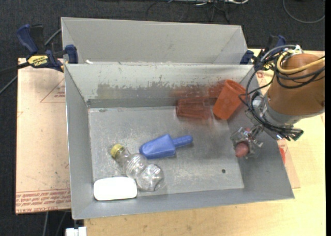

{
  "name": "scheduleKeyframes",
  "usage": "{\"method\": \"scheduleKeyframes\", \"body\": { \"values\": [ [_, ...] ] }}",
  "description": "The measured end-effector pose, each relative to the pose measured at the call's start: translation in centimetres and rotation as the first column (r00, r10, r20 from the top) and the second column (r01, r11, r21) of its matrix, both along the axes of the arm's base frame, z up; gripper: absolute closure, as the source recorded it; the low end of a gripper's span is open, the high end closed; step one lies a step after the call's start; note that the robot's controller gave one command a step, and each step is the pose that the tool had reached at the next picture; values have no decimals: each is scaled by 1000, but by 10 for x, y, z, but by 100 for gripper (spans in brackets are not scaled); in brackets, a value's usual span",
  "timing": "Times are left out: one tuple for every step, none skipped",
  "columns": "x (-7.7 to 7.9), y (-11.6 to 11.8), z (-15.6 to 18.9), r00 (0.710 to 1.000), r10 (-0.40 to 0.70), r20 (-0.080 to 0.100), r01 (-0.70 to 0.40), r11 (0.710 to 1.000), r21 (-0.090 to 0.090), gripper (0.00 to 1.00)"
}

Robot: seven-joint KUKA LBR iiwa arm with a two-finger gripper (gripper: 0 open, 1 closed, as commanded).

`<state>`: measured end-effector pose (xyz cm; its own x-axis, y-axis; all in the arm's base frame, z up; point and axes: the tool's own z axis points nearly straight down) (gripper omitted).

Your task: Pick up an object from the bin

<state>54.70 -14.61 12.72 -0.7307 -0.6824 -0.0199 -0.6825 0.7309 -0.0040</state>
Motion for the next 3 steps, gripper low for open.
{"method": "scheduleKeyframes", "body": {
  "values": [
    [-13, -1, 68, 1000, -1, -8, 1, 1000, 4, 100],
    [16, -4, 17, 1000, -18, 5, 18, 1000, 0, 100],
    [8, 5, 76, 1000, -30, -6, 30, 1000, 5, 100]
  ]
}}
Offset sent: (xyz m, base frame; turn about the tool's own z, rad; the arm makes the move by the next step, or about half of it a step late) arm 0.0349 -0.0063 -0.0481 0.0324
